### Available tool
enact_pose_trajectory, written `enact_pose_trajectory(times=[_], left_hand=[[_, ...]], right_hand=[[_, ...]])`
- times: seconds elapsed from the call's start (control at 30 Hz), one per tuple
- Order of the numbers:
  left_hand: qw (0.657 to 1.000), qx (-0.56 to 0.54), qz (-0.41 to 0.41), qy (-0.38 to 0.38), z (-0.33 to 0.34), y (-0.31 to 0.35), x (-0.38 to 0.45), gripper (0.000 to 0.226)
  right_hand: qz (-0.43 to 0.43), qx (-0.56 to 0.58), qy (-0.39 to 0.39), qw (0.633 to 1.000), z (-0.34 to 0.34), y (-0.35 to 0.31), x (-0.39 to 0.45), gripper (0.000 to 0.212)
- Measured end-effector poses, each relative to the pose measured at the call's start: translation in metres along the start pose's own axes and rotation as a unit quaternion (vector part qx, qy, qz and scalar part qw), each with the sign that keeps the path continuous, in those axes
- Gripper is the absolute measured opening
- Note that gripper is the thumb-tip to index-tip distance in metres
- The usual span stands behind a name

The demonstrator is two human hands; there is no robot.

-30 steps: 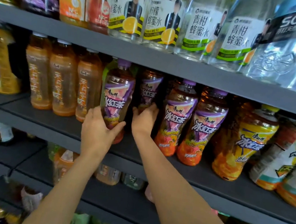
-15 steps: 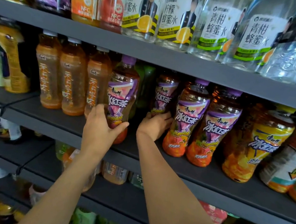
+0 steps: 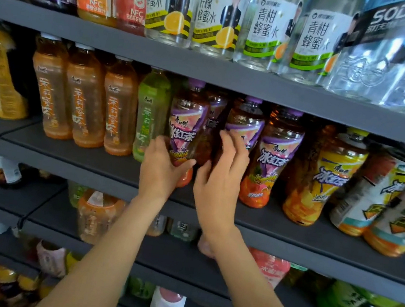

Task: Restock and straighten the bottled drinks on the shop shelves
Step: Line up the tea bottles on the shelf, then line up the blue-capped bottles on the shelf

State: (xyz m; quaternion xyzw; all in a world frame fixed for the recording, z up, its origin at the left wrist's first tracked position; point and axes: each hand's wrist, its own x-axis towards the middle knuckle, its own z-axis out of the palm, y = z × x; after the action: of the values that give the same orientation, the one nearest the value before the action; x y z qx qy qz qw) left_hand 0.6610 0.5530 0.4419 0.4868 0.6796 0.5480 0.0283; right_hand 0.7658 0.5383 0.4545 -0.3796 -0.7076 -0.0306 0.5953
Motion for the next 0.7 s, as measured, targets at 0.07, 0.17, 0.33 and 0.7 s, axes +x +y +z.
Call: enact_pose_trajectory(times=[0.07,0.17,0.33,0.7], left_hand=[[1.000,0.009,0.015,-0.005,0.009,0.005,-0.001,0.063],[0.999,0.023,0.025,-0.019,0.021,0.013,-0.001,0.065],[0.999,0.034,0.015,-0.005,0.034,0.019,0.001,0.066],[0.996,0.063,-0.010,0.062,0.048,0.029,-0.009,0.065]], right_hand=[[-0.015,-0.058,0.047,0.997,-0.012,0.020,0.009,0.052],[0.068,-0.123,0.105,0.984,-0.026,0.047,0.014,0.062],[0.216,-0.061,0.070,0.972,-0.028,0.066,0.011,0.086],[0.260,-0.078,-0.004,0.962,-0.026,0.077,0.001,0.093]])
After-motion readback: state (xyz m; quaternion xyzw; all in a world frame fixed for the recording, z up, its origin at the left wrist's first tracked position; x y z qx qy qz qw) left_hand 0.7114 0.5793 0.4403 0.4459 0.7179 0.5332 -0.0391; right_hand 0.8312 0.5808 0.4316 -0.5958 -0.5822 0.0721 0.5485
